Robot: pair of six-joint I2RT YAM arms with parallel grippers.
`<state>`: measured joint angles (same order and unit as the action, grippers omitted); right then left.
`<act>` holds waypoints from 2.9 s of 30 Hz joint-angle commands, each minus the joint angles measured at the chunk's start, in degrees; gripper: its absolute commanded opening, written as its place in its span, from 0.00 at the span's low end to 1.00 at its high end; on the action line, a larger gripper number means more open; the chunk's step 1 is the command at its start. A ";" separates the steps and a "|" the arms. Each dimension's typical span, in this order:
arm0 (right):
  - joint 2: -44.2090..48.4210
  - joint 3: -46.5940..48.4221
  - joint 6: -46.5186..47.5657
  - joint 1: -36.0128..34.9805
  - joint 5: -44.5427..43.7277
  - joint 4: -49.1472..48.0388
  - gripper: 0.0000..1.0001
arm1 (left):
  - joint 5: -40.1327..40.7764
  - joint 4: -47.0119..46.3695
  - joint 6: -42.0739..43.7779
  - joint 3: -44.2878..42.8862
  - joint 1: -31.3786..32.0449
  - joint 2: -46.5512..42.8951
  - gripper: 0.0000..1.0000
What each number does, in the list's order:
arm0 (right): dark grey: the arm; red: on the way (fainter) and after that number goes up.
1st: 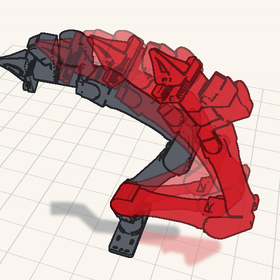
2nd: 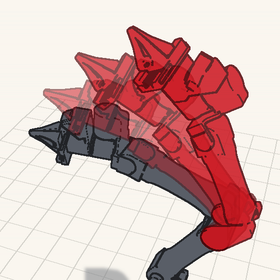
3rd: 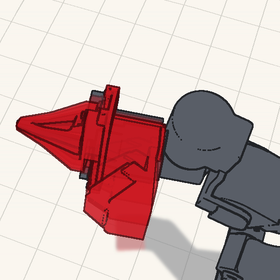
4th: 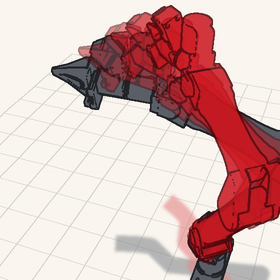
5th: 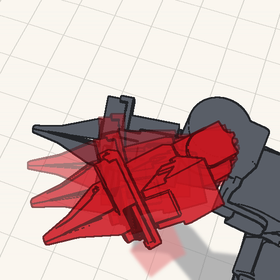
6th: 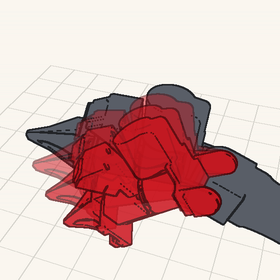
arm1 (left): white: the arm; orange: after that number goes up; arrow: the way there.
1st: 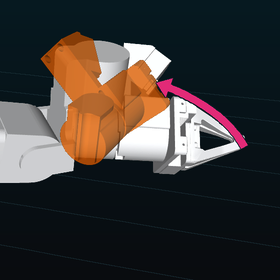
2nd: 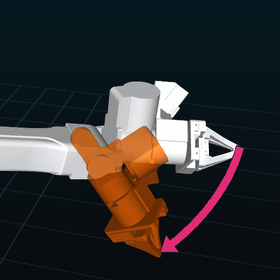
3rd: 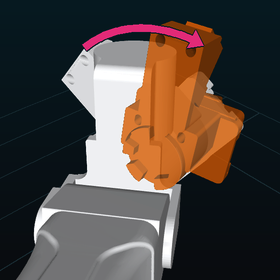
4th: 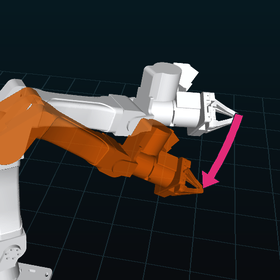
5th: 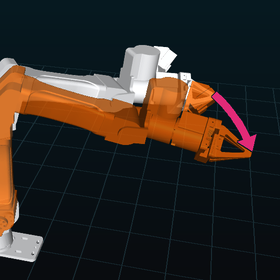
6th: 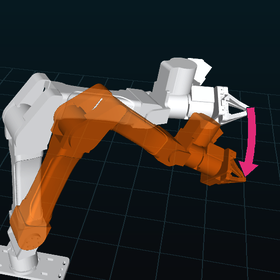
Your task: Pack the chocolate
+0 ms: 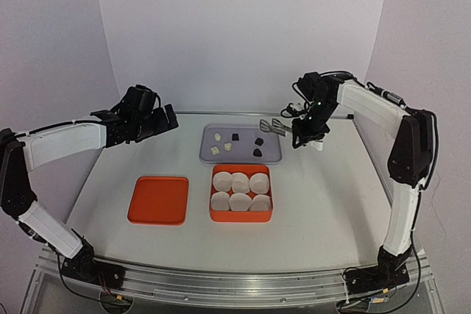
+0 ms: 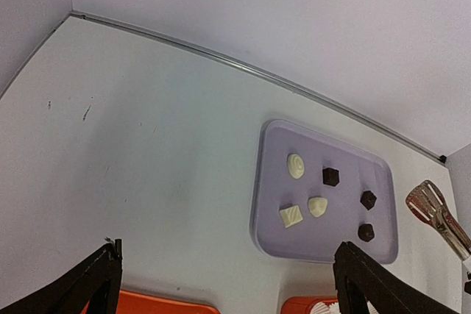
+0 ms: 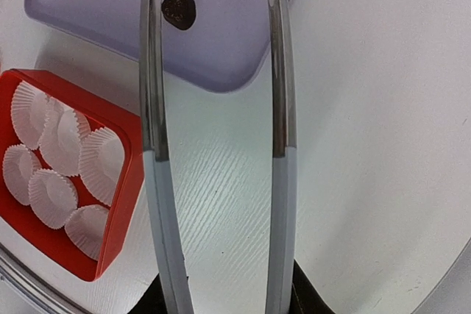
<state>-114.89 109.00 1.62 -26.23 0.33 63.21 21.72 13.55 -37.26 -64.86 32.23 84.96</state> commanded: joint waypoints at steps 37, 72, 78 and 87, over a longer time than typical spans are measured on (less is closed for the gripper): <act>-17.56 16.40 20.79 0.49 -9.31 2.54 0.35 | -9.89 -2.35 -4.37 -0.82 -8.52 5.92 1.00; -18.14 13.52 18.48 0.60 -6.50 2.58 0.29 | -11.54 -3.36 -5.72 3.27 -8.50 1.34 1.00; -18.15 12.97 17.62 0.60 -6.41 2.56 0.29 | -11.48 -3.01 -5.77 3.99 -8.50 -0.04 1.00; -17.53 13.13 17.20 0.57 -6.51 2.55 0.19 | -10.97 -3.12 -6.31 5.87 -8.50 -2.43 1.00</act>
<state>-133.10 121.91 19.44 -25.65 -7.25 65.58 10.45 11.46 -42.59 -59.91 23.83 85.62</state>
